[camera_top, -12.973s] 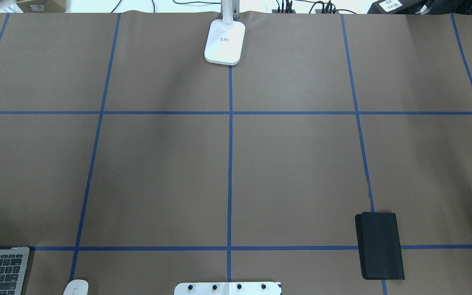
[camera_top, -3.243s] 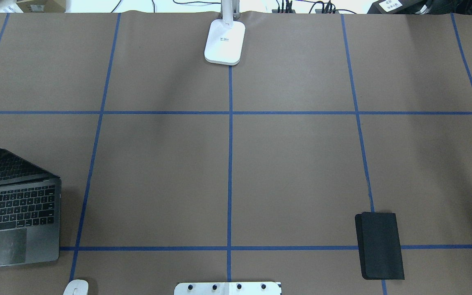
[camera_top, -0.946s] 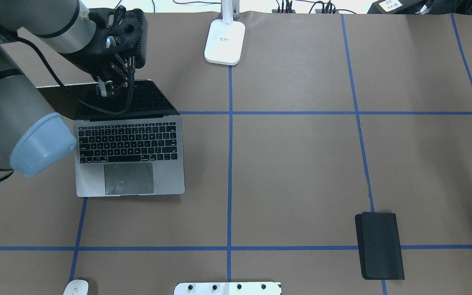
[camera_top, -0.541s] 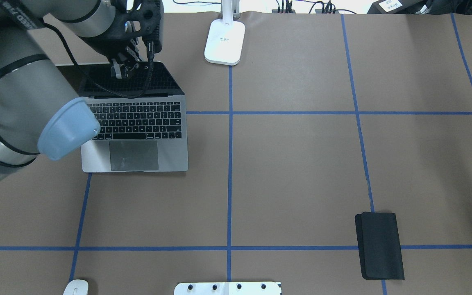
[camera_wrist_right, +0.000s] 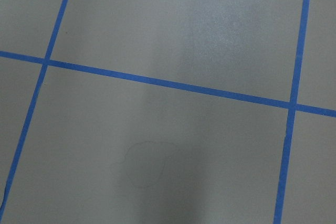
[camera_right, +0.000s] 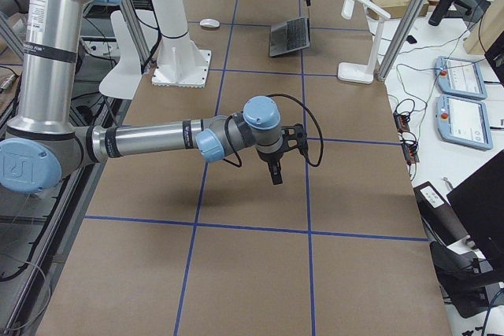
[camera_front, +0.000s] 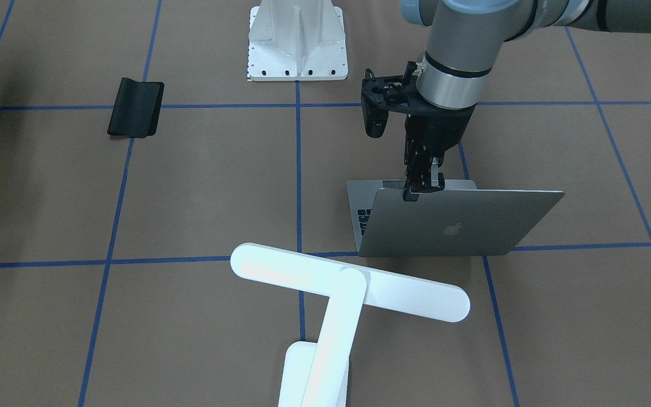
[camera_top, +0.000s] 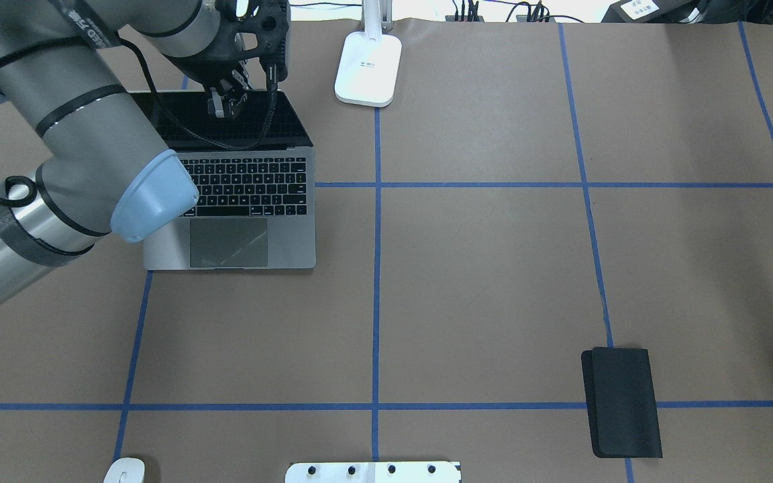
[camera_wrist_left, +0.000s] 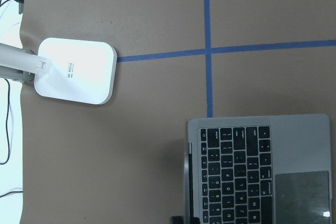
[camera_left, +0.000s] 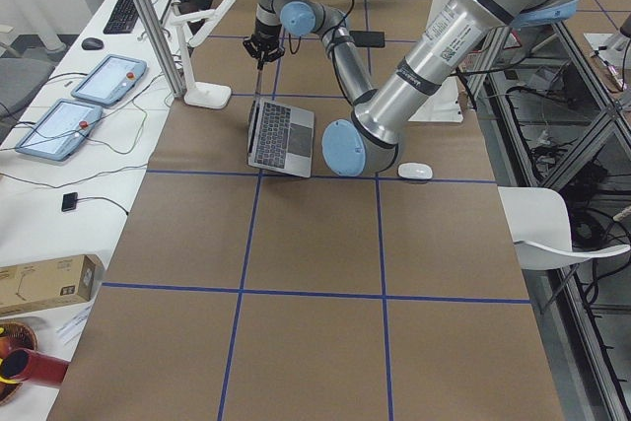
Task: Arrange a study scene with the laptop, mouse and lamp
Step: 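Adjust the laptop beside the lamp with the left gripper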
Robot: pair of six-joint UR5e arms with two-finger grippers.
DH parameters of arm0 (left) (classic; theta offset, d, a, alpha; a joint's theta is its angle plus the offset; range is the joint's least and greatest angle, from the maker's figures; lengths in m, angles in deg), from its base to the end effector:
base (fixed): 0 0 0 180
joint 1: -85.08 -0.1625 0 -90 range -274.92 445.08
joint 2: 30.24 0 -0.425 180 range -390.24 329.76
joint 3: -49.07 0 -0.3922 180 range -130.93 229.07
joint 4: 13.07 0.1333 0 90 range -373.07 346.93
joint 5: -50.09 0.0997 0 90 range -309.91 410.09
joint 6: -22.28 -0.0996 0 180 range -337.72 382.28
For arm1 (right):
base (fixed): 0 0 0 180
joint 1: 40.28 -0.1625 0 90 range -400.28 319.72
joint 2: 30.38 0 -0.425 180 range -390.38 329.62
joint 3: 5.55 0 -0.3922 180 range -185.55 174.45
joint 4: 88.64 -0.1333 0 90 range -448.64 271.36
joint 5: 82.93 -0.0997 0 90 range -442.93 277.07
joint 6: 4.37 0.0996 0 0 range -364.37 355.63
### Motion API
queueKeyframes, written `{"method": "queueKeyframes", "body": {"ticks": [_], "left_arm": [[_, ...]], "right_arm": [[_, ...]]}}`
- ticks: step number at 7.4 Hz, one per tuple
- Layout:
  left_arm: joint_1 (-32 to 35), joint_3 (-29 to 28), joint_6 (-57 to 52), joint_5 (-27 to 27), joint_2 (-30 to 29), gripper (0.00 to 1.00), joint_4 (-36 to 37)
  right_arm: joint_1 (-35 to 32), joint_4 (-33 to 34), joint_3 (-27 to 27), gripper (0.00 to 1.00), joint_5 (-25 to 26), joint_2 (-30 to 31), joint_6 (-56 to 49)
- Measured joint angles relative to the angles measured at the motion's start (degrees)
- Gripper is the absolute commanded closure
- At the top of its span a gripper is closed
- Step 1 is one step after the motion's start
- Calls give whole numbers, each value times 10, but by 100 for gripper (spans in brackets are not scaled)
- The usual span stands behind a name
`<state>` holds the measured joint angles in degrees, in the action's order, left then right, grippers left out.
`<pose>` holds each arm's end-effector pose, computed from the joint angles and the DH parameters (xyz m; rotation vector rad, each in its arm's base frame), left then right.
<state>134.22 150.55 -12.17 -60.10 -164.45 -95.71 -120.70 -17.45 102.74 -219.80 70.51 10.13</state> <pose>0.3527 -0.5590 0.1309 0.8877 0.4111 1.3663 -0.0115 -0.4323 0.5464 0.2541 -0.8748 -0.1072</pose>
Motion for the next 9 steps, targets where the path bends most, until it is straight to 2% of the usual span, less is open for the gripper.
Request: {"method": "queueKeyframes", "body": {"ticks": [4, 9], "left_arm": [[-32, -34, 0, 38, -10, 100, -42], [-40, -43, 1, 45, -8, 100, -59]], "right_arm": [[0, 0, -4, 0, -1, 0, 0], [0, 0, -4, 0, -1, 0, 0]]}}
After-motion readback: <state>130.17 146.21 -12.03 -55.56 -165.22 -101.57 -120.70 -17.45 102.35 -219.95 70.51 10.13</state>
